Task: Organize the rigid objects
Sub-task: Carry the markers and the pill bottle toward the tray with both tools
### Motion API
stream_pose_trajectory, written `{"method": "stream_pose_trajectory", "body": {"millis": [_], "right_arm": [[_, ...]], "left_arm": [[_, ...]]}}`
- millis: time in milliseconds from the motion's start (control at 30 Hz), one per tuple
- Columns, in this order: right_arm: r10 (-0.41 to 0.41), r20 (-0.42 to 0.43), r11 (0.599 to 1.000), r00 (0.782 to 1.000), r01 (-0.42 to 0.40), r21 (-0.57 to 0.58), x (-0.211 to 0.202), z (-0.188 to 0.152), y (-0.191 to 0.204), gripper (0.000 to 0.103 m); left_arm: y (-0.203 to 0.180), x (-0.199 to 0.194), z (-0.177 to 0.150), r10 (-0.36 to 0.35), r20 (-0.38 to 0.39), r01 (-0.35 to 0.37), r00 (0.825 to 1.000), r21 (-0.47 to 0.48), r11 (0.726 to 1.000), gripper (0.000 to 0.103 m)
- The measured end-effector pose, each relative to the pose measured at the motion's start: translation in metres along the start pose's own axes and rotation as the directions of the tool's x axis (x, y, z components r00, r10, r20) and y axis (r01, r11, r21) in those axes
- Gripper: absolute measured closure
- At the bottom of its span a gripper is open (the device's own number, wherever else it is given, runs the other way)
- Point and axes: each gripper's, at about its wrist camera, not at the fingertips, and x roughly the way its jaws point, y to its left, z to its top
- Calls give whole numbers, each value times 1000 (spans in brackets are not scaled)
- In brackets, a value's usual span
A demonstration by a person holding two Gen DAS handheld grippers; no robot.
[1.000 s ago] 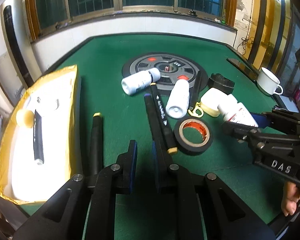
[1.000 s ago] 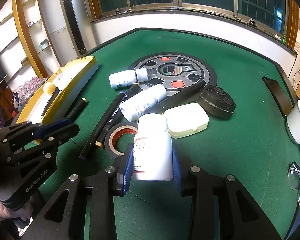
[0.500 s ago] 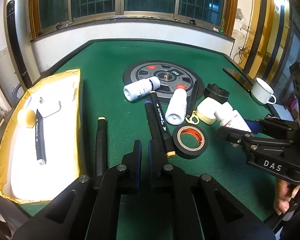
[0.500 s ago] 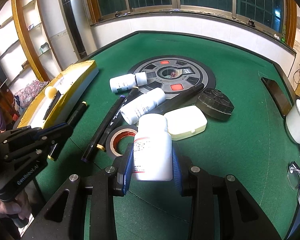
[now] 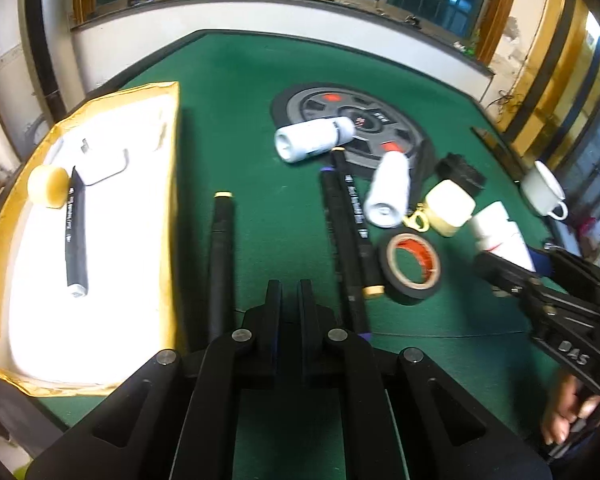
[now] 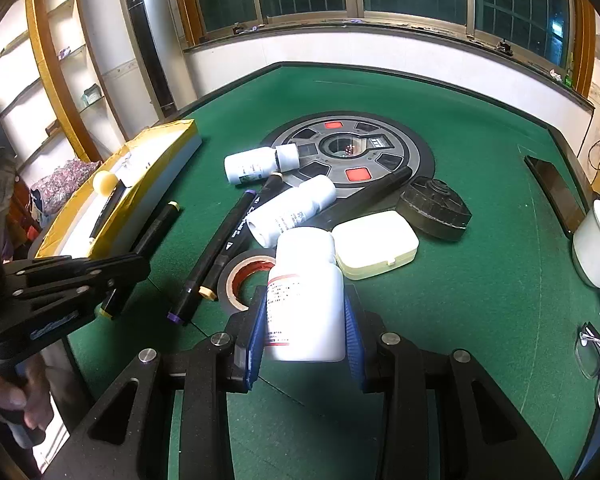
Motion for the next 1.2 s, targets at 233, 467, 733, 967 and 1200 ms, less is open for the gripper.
{"method": "stream_pose_trajectory", "body": {"millis": [233,467,733,967,1200], "right_arm": [[5,-9,1000,1000,-4,5,1,-1,0,72],[9,-9,1000,1000,-9,1,0,-1,2,72],[17,-10,1000,1000,-17,10,0,-1,0,71],[21,-6,1000,1000,-21,21,-1,-1,-2,72],[19,-10,1000,1000,-19,24,0,-1,-2,72]], "left_arm": [[2,3,4,137,26,-139,990,54,989,87],[-6,23,15,224,-30,-218,974,144,965,70],[-10,46,39,160,-146,-141,976,135,981,56],[-15,21,20,8,-160,9,987,106,994,89],[-21,24,2,134,-135,-95,982,258,961,86]]}}
